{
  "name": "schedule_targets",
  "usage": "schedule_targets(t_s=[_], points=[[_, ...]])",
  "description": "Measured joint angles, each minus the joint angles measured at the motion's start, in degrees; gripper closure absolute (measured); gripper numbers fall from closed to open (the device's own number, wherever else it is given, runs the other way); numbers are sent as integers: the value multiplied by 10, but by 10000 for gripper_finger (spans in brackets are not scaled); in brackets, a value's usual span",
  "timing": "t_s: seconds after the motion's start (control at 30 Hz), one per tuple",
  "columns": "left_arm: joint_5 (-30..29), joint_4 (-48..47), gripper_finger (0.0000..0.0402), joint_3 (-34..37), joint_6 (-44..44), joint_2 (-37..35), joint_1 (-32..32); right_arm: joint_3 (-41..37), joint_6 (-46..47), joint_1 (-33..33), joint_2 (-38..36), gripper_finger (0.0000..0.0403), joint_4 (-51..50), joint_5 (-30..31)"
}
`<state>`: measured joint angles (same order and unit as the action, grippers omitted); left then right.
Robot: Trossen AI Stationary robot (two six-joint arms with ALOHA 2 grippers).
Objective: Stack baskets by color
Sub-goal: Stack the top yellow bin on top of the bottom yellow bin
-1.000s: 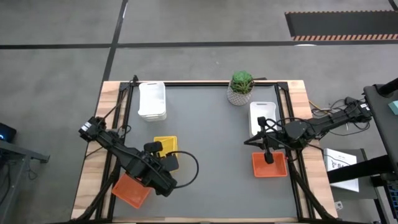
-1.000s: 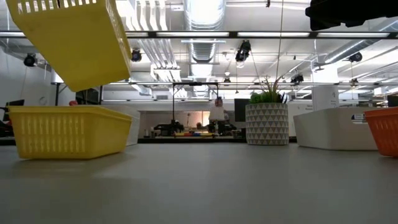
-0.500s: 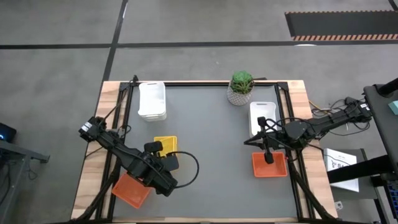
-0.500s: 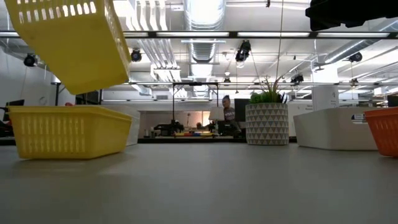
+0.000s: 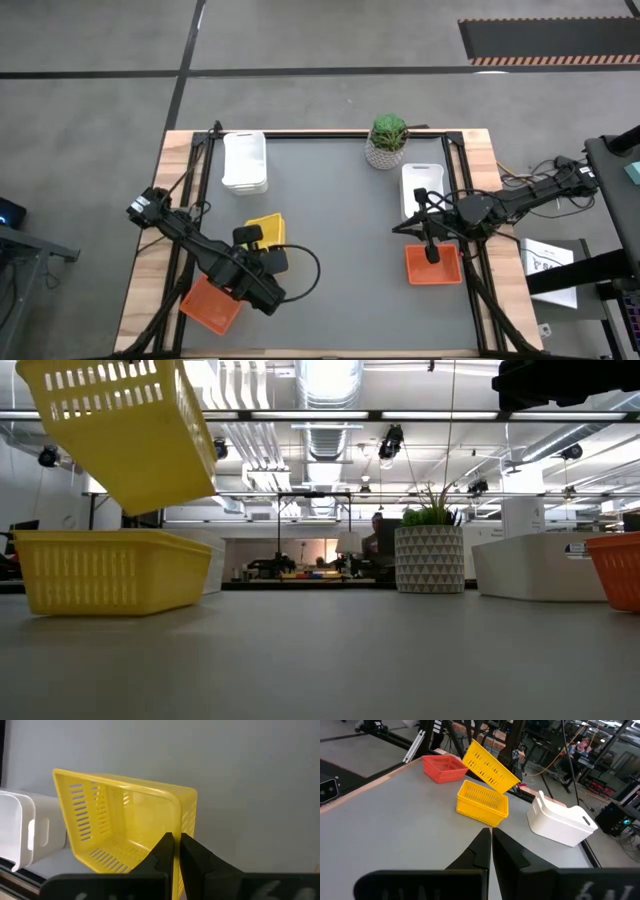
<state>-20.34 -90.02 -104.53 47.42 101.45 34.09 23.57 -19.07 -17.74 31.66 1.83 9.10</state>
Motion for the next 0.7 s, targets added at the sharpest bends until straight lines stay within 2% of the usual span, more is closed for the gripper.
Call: schedule_targets(t_s=[0.17,0.47,0.7], points=[[-1,0,402,20,2,0,0,0,3,0,0,394,-1,0],[-11,35,402,128,15,0,0,0,7,0,0,394,-3,0],[-16,50,402,169,15,0,-8,0,7,0,0,394,-4,0]])
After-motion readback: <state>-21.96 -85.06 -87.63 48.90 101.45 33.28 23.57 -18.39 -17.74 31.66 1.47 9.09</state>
